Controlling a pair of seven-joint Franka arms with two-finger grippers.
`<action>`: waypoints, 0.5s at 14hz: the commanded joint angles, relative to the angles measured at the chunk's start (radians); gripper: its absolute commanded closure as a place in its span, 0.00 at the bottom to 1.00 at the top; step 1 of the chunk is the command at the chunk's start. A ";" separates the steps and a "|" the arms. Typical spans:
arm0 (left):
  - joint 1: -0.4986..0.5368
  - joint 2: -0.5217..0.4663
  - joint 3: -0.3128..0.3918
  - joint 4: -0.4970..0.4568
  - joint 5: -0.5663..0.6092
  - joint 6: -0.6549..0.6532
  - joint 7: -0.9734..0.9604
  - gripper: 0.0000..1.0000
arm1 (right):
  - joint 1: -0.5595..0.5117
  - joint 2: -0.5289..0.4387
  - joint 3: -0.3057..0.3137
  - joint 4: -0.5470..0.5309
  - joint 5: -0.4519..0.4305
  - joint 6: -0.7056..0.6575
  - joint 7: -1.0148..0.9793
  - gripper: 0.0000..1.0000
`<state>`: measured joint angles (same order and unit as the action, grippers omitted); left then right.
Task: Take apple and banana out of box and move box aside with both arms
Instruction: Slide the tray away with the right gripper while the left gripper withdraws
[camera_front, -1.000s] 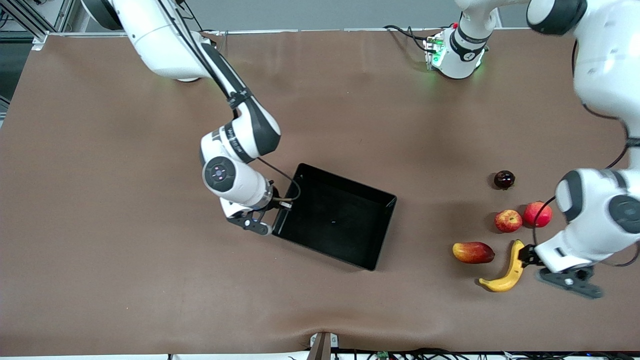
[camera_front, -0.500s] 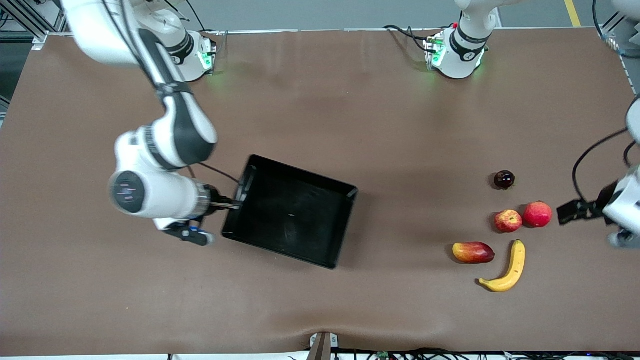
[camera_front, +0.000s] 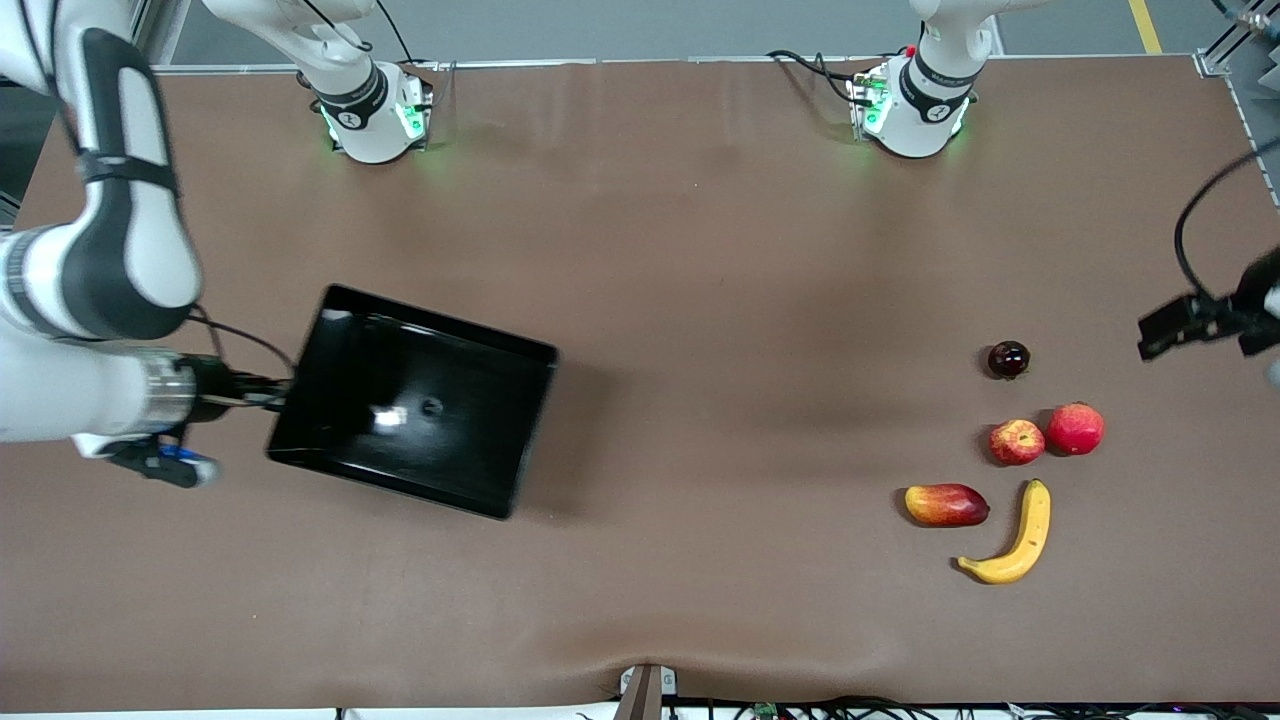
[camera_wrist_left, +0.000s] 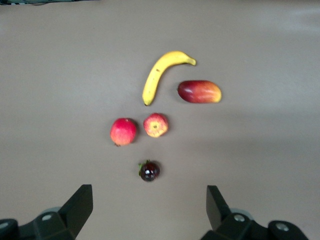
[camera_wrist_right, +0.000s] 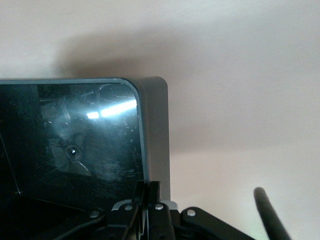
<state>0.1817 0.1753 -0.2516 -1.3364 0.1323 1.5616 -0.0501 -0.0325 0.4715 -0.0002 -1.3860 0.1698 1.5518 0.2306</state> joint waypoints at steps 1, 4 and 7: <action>-0.025 -0.100 0.043 -0.122 -0.036 -0.006 0.018 0.00 | -0.133 -0.047 0.025 -0.102 0.000 0.056 -0.165 1.00; -0.175 -0.187 0.199 -0.223 -0.062 0.000 0.013 0.00 | -0.263 -0.044 0.026 -0.235 0.002 0.195 -0.363 1.00; -0.174 -0.220 0.196 -0.253 -0.088 0.002 0.010 0.00 | -0.342 -0.033 0.026 -0.318 0.005 0.310 -0.494 1.00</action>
<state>0.0157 0.0105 -0.0644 -1.5326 0.0686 1.5457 -0.0500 -0.3312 0.4737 -0.0010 -1.6364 0.1664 1.8224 -0.2042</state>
